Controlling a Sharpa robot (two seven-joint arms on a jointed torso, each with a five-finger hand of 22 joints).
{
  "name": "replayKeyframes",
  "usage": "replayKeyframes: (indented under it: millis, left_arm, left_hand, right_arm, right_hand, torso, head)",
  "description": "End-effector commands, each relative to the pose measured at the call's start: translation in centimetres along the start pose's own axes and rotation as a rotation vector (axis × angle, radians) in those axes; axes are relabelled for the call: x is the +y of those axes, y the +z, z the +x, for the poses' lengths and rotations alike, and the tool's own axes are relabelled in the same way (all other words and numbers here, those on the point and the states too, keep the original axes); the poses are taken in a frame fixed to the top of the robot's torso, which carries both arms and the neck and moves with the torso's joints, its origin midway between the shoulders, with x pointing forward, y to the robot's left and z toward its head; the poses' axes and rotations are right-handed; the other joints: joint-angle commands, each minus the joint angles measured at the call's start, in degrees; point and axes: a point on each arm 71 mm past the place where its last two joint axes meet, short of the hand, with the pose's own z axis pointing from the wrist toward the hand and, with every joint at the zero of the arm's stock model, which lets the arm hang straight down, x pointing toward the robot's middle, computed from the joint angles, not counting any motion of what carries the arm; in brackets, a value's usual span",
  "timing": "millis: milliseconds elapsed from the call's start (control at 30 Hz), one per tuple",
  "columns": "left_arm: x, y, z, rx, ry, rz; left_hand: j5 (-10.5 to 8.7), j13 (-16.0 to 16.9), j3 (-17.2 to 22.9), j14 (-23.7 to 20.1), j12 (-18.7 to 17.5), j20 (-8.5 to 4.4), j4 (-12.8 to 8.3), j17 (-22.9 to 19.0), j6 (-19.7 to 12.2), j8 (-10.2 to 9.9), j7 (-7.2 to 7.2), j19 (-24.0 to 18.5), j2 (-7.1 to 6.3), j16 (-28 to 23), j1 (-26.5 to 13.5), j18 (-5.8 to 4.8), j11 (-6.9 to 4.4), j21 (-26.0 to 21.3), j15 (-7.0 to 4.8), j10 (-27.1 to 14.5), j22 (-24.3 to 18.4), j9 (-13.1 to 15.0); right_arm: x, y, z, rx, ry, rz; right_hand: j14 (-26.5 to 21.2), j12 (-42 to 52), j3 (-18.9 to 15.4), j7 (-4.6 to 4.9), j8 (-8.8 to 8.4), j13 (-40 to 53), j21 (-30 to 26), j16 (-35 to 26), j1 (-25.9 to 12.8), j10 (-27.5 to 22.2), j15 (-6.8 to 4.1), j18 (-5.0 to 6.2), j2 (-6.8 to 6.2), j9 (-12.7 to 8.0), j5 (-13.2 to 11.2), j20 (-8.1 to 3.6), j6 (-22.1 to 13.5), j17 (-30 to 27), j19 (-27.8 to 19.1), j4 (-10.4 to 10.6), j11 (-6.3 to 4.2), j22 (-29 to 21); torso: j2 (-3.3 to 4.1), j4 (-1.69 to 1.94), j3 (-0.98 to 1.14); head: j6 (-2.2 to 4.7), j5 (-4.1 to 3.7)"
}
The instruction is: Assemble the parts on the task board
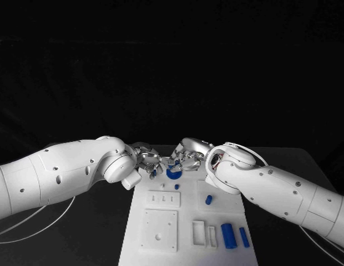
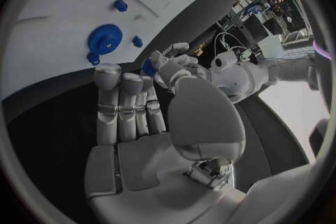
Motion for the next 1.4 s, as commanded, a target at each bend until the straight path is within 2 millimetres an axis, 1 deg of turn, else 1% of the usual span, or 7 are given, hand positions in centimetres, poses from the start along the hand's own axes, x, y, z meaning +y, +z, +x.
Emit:
replayKeyframes:
  millis: [33,300,400,667,967,1100,1400]
  left_arm:
    - [-0.1,0.0,0.2,0.009,0.016,-0.001]
    - [-0.1,0.0,0.1,0.007,0.019,0.001]
    - [-0.1,-0.1,0.2,0.007,0.021,0.003]
    - [-0.2,-0.1,0.1,-0.013,0.019,0.012]
    - [-0.1,-0.1,0.0,-0.024,0.023,0.004]
    - [0.0,-0.1,-0.2,-0.033,0.03,-0.004]
    - [0.4,-0.2,-0.5,-0.042,0.057,-0.034]
  left_hand:
    - [0.35,-0.1,0.9,-0.1,-0.4,-0.3,-0.9,-0.1,-0.4,1.4,-0.17,-0.2,1.92,0.2,0.4,0.56,-0.23,-0.3,-0.25,0.3,0.1,1.8]
    - [0.2,0.0,2.8,0.0,-0.2,-0.39,-1.9,0.3,-0.2,4.9,-0.81,-0.3,2.95,0.3,-0.4,0.55,-0.44,-0.2,-0.4,0.3,0.5,7.0]
    - [0.26,0.0,3.9,0.1,-0.1,-0.59,-2.0,0.8,-1.1,6.8,-1.18,-0.2,2.84,0.5,-1.0,0.39,-0.59,-0.2,-0.57,0.5,0.7,13.3]
    - [0.8,0.0,5.1,0.7,-0.3,-0.83,-1.8,2.1,-0.2,6.3,-1.6,0.1,2.57,0.9,-1.5,0.31,-0.76,-0.3,-0.82,1.4,1.1,19.5]
    - [1.91,-0.1,5.7,1.5,-0.6,-0.91,-2.7,3.9,0.6,6.0,-1.83,0.4,2.34,1.4,-1.5,0.4,-0.89,-0.3,-0.96,2.3,1.2,21.4]
    - [5.28,-0.1,6.0,2.4,-0.5,-1.02,-3.3,5.3,1.2,6.0,-2.01,0.7,1.61,1.8,-1.7,0.47,-1.11,-0.2,-1.12,3.2,1.3,21.8]
    - [6.15,-0.3,7.1,3.1,-1.5,-1.18,-4.1,5.8,2.3,5.0,-2.17,0.8,0.71,1.1,-2.3,0.4,-1.19,-0.2,-1.29,4.5,1.5,22.2]
  right_arm:
    - [0.3,0.1,0.1,0.013,-0.007,-0.013]
    - [0.2,0.1,0.2,0.018,-0.007,-0.009]
    - [0.1,0.1,0.2,0.02,-0.007,-0.008]
    - [0.1,0.1,0.4,0.023,-0.005,-0.007]
    - [-0.4,-0.2,0.3,-0.002,-0.002,0.004]
    - [-1.0,-0.5,0.1,-0.018,0.002,0.001]
    - [-3.1,-2.3,-1.2,-0.083,0.02,0.002]
  right_hand:
    - [0.4,0.2,0.0,-0.01,0.33,0.0,0.1,0.2,-0.2,0.2,0.08,-0.29,0.55,0.1,-0.1,0.05,0.3,0.1,0.4,-0.2,0.03,4.3]
    - [0.4,0.2,-0.1,-0.02,0.33,0.0,0.1,0.1,-0.3,0.2,0.08,-0.29,0.69,0.1,-0.1,0.05,0.3,0.1,0.4,-0.2,0.02,4.3]
    - [0.4,0.2,-0.1,-0.03,0.32,0.0,0.1,0.2,-0.4,0.2,0.08,-0.29,0.66,0.1,0.0,0.05,0.3,0.1,0.4,-0.1,0.02,4.2]
    - [0.3,0.1,-1.3,-0.11,0.32,-0.1,-0.3,0.0,-0.7,0.1,0.09,-0.29,0.14,0.1,0.9,0.05,0.3,0.0,0.3,0.1,0.02,4.2]
    - [0.0,-1.8,-6.9,0.09,0.29,-2.0,-1.9,-1.1,-1.4,-1.3,0.25,-0.21,-1.21,0.0,3.6,0.18,-1.3,-0.7,0.2,1.8,0.29,3.8]
    - [-3.2,-8.9,-13.3,2.04,0.41,-9.1,-20.4,-7.9,-1.0,-2.6,1.47,1.05,-2.33,0.0,5.0,1.43,-8.3,-6.1,-3.9,2.6,1.67,-2.4]
    - [-5.8,-10.6,-20.6,3.41,0.03,-20.2,-29.6,-9.8,3.6,-4.4,2.79,0.64,-5.48,-0.4,7.7,2.68,-18.6,-14.0,-2.3,7.6,3.01,-11.1]
  torso:
    - [0.0,0.01,-0.01]
    - [0.0,0.01,-0.01]
    - [0.02,0.01,-0.02]
    - [0.0,0.02,0.01]
    - [-0.02,-0.03,0.02]
    - [-0.02,-0.02,0.04]
    - [-0.06,-0.02,0.01]
  head:
    - [-0.06,-0.01]
    - [-0.15,-0.04]
    - [-0.18,-0.07]
    - [-0.3,-0.07]
    - [-0.43,-0.01]
    - [-0.4,0.14]
    - [-0.7,0.42]
